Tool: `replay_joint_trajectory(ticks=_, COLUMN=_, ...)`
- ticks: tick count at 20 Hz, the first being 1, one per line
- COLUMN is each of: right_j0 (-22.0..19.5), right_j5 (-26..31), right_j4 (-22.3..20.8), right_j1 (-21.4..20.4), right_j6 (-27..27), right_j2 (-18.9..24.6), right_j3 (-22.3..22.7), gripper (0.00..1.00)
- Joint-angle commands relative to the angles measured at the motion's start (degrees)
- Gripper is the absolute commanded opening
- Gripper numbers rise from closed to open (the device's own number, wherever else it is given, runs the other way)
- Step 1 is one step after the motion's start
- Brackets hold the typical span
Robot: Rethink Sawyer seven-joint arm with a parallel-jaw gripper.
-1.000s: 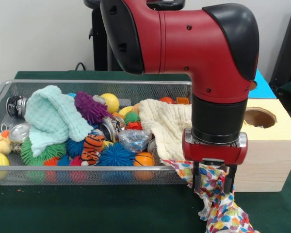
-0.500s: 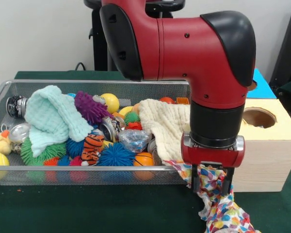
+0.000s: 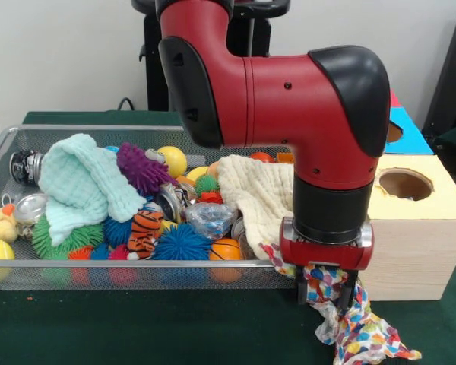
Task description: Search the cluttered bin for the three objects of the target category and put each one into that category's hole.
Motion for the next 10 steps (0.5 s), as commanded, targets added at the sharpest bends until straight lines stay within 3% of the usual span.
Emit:
replay_joint_trajectory(ticks=1, right_j0=-0.9, right_j5=3.2, right_j4=-2.0, right_j1=1.6, right_j6=-5.6, right_j2=4.0, right_j3=6.3, gripper=1.0)
replay_joint_trajectory(ticks=6, right_j0=-0.6, right_j5=3.5, right_j4=-2.5, right_j1=1.5, right_j6=-6.4, right_j2=4.0, right_j3=6.4, gripper=1.0)
replay_joint_trajectory(ticks=7, right_j0=-0.6, right_j5=2.4, right_j4=-1.9, right_j1=1.4, right_j6=-4.3, right_j2=3.8, right_j3=6.9, gripper=0.0)
replay_joint_trajectory(ticks=10, right_j0=-0.8, right_j5=3.4, right_j4=-2.5, right_j1=0.9, right_j6=-6.9, right_j2=4.4, right_j3=6.8, gripper=0.0)
